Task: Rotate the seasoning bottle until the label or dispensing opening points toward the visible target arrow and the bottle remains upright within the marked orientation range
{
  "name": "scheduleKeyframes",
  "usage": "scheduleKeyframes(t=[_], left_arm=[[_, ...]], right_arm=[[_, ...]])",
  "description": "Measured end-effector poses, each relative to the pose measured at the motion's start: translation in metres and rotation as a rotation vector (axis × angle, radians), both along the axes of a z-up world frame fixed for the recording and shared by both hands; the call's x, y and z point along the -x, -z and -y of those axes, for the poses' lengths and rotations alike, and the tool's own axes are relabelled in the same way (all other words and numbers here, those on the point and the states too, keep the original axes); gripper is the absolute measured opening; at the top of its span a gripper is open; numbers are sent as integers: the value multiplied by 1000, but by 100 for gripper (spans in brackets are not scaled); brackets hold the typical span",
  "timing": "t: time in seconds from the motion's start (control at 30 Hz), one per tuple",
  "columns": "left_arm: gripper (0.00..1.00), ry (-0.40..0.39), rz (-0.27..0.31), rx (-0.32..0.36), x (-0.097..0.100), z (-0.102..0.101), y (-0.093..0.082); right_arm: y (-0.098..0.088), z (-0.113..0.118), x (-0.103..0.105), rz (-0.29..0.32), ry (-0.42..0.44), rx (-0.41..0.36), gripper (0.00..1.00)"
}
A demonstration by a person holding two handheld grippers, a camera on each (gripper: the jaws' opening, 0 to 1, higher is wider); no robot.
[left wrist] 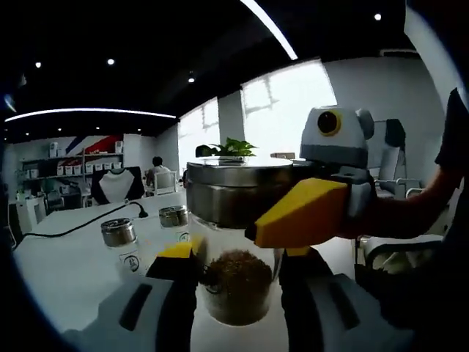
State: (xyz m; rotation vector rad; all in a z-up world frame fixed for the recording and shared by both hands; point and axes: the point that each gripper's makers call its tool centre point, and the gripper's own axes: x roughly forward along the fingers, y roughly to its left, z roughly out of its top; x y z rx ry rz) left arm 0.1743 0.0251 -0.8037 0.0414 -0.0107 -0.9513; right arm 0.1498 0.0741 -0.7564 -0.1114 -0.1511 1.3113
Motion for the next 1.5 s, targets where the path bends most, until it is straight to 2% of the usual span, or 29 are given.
scheduleKeyframes(t=[0.13, 0.23, 0.3, 0.4, 0.5, 0.57, 0.63, 0.67, 0.73, 0.8, 0.87, 0.97, 1.0, 1.07, 1.17, 1.23, 1.3, 1.33, 1.4, 1.43, 1.5], left_arm=[[45, -40, 18, -23, -3, -4, 1], [45, -96, 63, -42, -6, -9, -4], [45, -182, 64, -26, -13, -14, -7], [45, -260, 90, -55, -17, -17, -5], [45, -258, 82, -44, -15, -18, -5], [45, -218, 86, -50, -12, -17, -5], [45, -177, 113, -86, -11, -17, -5], [45, -152, 110, -85, -9, -16, -5], [45, -86, 83, -50, -4, -11, -6], [45, -32, 51, -20, 0, -7, -7], [45, -6, 59, -9, 3, -8, -9], [45, 40, 59, -1, 8, -9, -11], [45, 45, 44, 11, 9, -11, -12], [44, -1, 48, -1, 9, -12, -11], [44, -109, 1, 46, 0, -14, -16], [44, -218, 57, -13, -8, -18, -17], [44, -274, 116, -102, -10, -18, -16], [44, -308, 126, -130, -10, -19, -14], [44, -295, 117, -112, -9, -17, -13], [44, -263, 101, -71, -7, -17, -15], [44, -214, 121, -13, -5, -14, -22]], right_arm=[[1, -2, -3, -26, 20, -23, 39], [-2, -4, -3, -13, 46, -45, 39], [-5, -6, -10, -3, 125, -78, 39], [-4, -11, -14, -2, 189, -72, 41], [-4, -13, -13, 10, 201, -61, 40], [-4, -10, -13, -8, 193, -66, 40], [-2, -8, -13, -61, 151, -67, 40], [-2, -7, -12, -65, 130, -60, 40], [-3, -9, -5, -34, 65, -52, 39], [-3, -9, -2, -29, 39, -42, 39], [-5, -10, 2, -30, -10, -40, 39], [-7, -9, 4, -60, -63, -60, 39], [-7, -10, 5, -90, -80, -72, 40], [-7, -11, 4, -109, -69, -84, 40], [-13, -11, -1, -89, 27, -137, 40], [-12, -11, -11, -61, 123, -131, 41], [-8, -12, -15, -15, 189, -85, 42], [-4, -13, -17, 2, 233, -52, 42], [-5, -14, -16, -19, 236, -56, 42], [-7, -13, -16, -27, 228, -50, 42], [-11, -11, -15, -38, 183, -59, 41]])
